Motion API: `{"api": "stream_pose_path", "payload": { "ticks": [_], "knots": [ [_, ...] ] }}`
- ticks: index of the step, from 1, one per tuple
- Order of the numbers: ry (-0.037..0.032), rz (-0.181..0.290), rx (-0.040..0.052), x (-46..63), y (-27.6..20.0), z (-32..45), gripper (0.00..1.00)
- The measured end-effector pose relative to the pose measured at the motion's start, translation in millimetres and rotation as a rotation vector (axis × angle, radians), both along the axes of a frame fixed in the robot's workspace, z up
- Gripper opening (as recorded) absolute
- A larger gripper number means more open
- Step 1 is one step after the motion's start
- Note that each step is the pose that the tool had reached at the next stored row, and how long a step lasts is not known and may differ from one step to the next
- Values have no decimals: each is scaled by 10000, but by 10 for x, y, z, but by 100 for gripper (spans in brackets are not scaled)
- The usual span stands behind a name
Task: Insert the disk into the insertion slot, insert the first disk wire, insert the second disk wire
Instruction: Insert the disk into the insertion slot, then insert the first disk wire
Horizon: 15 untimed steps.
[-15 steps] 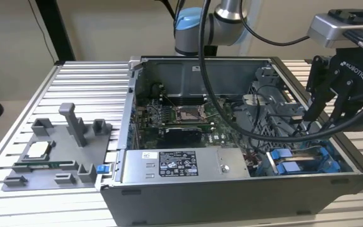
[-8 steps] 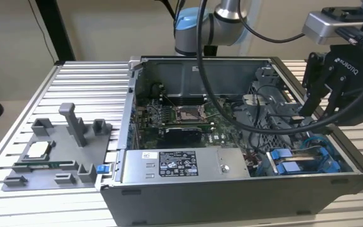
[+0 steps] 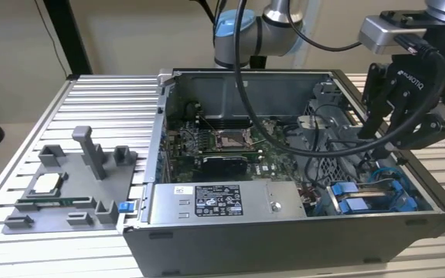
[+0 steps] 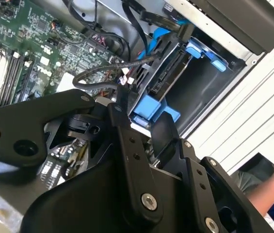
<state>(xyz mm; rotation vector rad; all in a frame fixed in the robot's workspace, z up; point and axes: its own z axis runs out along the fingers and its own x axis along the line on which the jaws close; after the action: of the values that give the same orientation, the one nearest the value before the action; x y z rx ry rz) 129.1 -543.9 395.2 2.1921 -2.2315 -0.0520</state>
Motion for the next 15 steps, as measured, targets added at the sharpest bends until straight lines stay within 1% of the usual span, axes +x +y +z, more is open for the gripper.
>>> {"api": "stream_pose_path", "payload": {
  "ticks": [4,8,10,13,15],
  "knots": [
    [-1,-381,6,-16,1,-17,100],
    [-3,-615,64,-41,2,-28,100],
    [-16,-665,111,-45,5,-33,100],
    [-63,-731,249,-46,5,-45,100],
    [-89,-756,324,-46,6,-58,100]
  ]
}}
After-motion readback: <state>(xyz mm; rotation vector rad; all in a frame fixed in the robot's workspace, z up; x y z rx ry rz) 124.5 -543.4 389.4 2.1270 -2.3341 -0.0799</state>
